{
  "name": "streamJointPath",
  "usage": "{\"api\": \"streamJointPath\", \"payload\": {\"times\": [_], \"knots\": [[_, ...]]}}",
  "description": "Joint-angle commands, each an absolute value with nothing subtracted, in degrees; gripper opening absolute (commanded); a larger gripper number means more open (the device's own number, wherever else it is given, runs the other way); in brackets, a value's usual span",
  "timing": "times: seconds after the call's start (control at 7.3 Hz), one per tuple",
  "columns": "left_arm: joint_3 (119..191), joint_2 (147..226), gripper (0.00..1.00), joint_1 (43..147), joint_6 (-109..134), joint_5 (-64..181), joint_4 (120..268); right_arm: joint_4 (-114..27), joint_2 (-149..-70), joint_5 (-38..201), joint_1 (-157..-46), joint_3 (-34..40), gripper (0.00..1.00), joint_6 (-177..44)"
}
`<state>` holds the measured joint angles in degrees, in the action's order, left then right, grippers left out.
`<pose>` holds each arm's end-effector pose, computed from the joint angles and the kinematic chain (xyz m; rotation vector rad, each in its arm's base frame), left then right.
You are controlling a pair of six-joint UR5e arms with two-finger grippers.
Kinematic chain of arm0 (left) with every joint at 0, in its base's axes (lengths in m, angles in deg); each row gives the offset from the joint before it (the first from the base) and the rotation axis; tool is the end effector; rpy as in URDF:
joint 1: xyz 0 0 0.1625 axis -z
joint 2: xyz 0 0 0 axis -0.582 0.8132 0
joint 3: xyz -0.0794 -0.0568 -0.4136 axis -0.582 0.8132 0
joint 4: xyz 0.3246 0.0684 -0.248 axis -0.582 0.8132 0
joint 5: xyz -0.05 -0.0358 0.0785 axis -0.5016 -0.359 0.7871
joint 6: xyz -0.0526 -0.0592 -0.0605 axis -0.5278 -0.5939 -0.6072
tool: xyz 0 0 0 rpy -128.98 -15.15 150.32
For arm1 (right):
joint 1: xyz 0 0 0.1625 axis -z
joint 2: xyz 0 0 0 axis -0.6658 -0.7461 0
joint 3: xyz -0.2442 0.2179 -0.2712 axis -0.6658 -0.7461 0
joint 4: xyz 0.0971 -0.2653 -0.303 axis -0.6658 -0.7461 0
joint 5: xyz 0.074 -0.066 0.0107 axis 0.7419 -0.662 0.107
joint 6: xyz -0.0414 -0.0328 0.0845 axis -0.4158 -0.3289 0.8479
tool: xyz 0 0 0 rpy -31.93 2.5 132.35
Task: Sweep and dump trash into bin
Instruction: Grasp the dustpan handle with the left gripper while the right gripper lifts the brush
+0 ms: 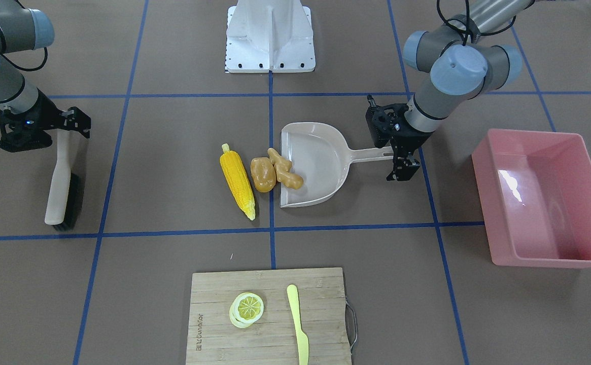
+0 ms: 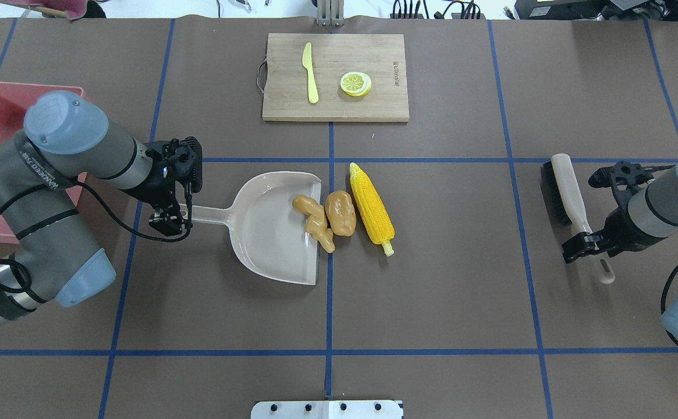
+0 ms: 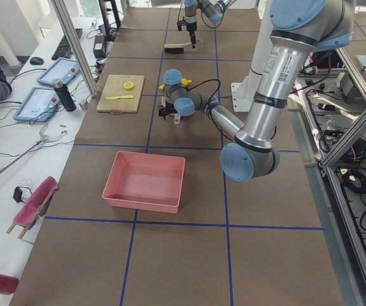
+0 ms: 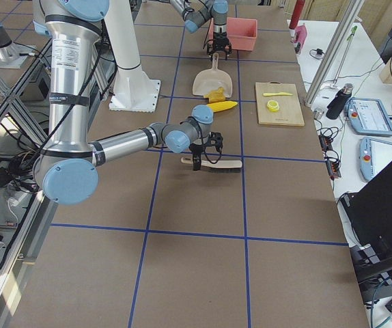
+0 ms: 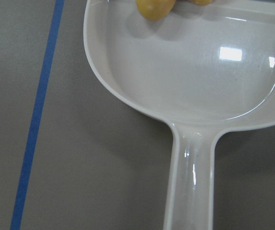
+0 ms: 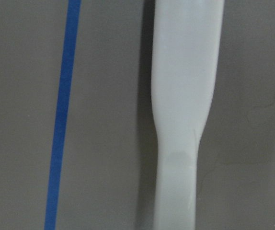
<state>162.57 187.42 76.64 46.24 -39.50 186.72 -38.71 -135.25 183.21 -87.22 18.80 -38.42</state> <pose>0.4148 -0.4731 0.3512 0.7334 0.7333 1.3070 -0.2739 -0.3877 0.5163 -0.0415 -0.7883 -0.1616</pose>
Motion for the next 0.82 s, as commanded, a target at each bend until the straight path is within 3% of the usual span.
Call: {"api": "streamJointPath", "payload": {"times": [0.0,0.27,0.55,0.69], "knots": [[162.1,187.4,0.92,76.5,46.1,-39.5,187.0,-38.8,-136.1,183.3,-87.2,19.2,0.60,-38.2],[162.3,187.3,0.92,76.2,46.2,-39.6,187.1,-38.8,-136.5,183.3,-87.2,19.5,0.46,-38.5],[163.2,186.8,0.92,76.2,45.8,-39.5,187.1,-38.6,-136.9,183.2,-87.6,19.7,0.20,-39.0],[163.2,186.9,0.92,76.3,45.7,-39.6,187.1,-38.4,-136.7,183.2,-88.3,19.8,0.00,-39.7]]}}
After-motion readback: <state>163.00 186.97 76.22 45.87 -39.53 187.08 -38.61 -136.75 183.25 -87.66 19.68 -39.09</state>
